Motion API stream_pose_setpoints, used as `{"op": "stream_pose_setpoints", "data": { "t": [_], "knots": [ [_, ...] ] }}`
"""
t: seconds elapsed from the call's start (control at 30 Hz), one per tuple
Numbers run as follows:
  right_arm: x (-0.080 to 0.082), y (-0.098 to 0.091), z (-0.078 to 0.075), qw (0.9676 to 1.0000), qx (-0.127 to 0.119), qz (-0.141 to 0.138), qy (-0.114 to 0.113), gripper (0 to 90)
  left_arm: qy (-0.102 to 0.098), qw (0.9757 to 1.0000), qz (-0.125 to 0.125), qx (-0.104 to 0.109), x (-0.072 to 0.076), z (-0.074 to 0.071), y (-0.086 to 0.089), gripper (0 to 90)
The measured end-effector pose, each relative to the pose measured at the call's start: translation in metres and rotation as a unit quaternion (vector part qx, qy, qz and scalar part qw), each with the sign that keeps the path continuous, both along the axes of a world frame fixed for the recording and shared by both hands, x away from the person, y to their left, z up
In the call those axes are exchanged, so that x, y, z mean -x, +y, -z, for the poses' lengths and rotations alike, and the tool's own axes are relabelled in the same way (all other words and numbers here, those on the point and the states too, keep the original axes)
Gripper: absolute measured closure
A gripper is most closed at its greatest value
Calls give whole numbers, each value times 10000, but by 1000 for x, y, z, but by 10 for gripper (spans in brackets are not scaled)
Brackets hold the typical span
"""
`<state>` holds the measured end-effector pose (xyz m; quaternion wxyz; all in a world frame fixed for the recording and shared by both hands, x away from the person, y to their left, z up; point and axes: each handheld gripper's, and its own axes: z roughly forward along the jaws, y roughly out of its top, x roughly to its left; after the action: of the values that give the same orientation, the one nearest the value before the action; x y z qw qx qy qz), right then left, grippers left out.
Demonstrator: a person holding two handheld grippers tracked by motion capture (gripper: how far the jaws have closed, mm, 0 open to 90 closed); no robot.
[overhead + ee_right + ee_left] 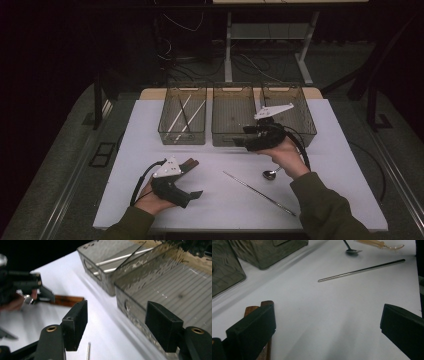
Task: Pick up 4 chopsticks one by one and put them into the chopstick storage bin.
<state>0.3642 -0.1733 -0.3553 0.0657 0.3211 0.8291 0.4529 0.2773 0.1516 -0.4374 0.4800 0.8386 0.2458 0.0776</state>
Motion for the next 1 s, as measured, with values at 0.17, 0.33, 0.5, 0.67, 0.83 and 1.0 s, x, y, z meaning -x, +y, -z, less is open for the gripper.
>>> {"op": "stream_pose_setpoints", "data": {
  "t": [0.17, 0.33, 0.5, 0.67, 0.83, 1.0],
  "knots": [
    [13, -14, 9, 10000, -32, -11, 48, 349, 22, 10000, -20, 18, 0, 0, 0, 0],
    [29, -28, 19, 9998, 24, -33, 178, 379, 15, 10000, 2, 11, 0, 0, 0, 0],
    [42, -40, 26, 9994, 132, -61, 329, 409, 15, 10000, 22, -13, 0, 0, -1, 0],
    [56, -46, 32, 9989, 289, -97, 360, 417, 29, 10000, 37, -7, 1, 0, -1, 0],
    [67, -51, 35, 9975, 553, -116, 432, 477, 24, 10000, 50, -2, 1, 0, -2, 0],
    [78, -55, 42, 9935, 982, -230, 533, 565, 22, 10000, 79, -48, 1, 0, -2, 0]
  ]
}}
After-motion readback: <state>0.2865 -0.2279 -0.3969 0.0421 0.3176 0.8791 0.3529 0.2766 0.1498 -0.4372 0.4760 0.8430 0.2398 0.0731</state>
